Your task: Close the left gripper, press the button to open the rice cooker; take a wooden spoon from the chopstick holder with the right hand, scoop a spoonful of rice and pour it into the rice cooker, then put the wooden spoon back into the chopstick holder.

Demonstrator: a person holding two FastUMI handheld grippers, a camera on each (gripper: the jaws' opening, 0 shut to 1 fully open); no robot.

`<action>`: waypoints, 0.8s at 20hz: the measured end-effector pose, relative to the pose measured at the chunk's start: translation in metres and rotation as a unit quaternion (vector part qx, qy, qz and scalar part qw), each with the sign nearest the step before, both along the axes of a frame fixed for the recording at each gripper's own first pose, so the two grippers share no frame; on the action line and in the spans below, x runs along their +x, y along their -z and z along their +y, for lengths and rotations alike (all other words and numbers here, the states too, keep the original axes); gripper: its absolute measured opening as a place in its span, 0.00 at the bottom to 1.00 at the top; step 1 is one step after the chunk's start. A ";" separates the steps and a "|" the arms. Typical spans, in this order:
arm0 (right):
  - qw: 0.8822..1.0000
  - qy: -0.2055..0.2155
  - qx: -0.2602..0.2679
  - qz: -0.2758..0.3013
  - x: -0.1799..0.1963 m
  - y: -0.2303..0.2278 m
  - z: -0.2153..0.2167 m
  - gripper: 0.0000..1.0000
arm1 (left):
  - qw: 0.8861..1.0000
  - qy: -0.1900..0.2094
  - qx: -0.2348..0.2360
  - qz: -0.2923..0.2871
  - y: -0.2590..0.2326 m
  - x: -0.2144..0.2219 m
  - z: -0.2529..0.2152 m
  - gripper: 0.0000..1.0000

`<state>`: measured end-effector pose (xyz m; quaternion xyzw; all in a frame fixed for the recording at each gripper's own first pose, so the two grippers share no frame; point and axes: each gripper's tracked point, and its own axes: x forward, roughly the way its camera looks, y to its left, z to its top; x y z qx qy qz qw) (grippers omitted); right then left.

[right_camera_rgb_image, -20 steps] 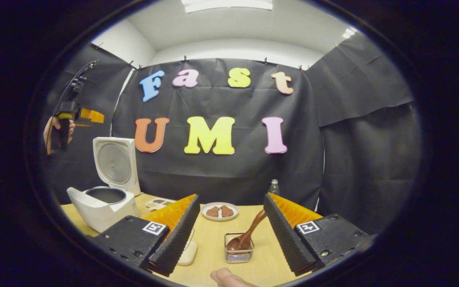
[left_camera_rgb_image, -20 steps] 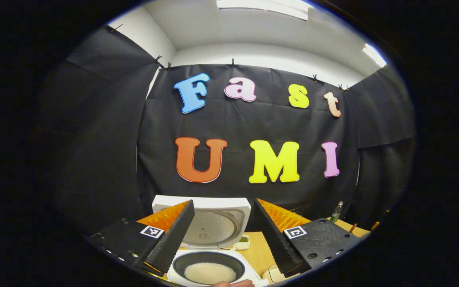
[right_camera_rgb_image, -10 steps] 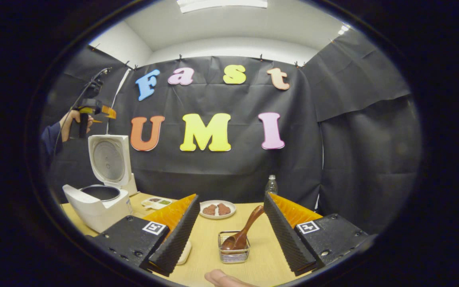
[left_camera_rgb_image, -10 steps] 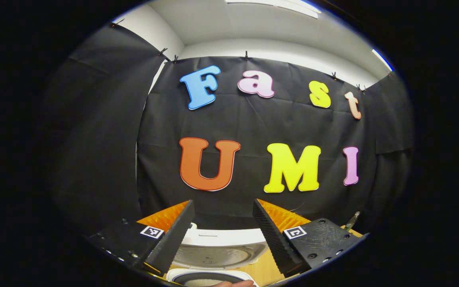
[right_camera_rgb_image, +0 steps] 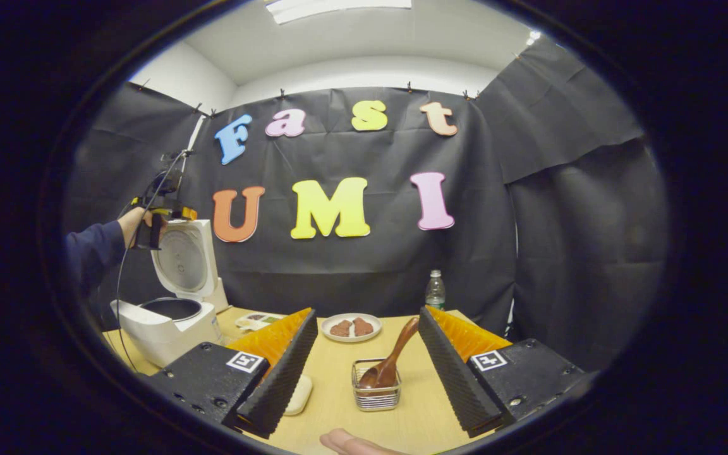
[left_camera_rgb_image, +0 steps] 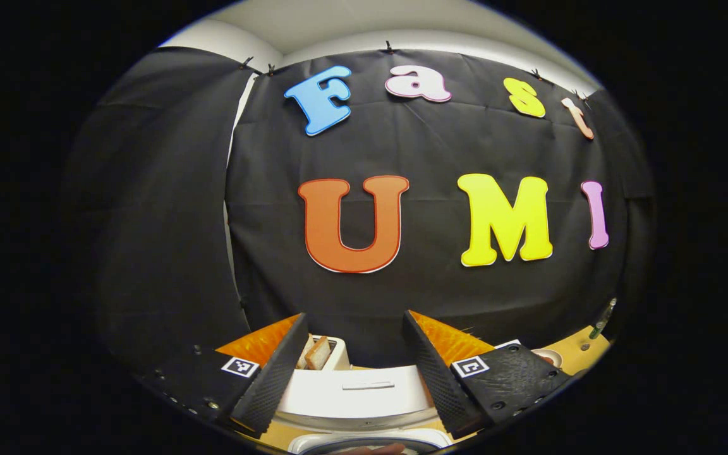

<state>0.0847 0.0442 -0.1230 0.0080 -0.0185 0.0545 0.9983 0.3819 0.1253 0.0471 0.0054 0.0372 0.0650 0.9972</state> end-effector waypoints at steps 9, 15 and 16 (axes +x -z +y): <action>1.000 0.005 0.001 -0.013 -0.053 -0.021 0.001 1.00 | 0.999 0.000 -0.003 0.034 0.015 -0.058 -0.013 0.97; 1.000 0.000 0.002 -0.003 -0.069 -0.018 0.004 1.00 | 0.998 0.002 -0.003 0.056 0.051 -0.106 -0.033 0.96; 1.000 -0.001 0.003 -0.002 -0.073 -0.016 0.004 1.00 | 0.998 0.006 -0.002 0.069 0.061 -0.116 -0.037 0.96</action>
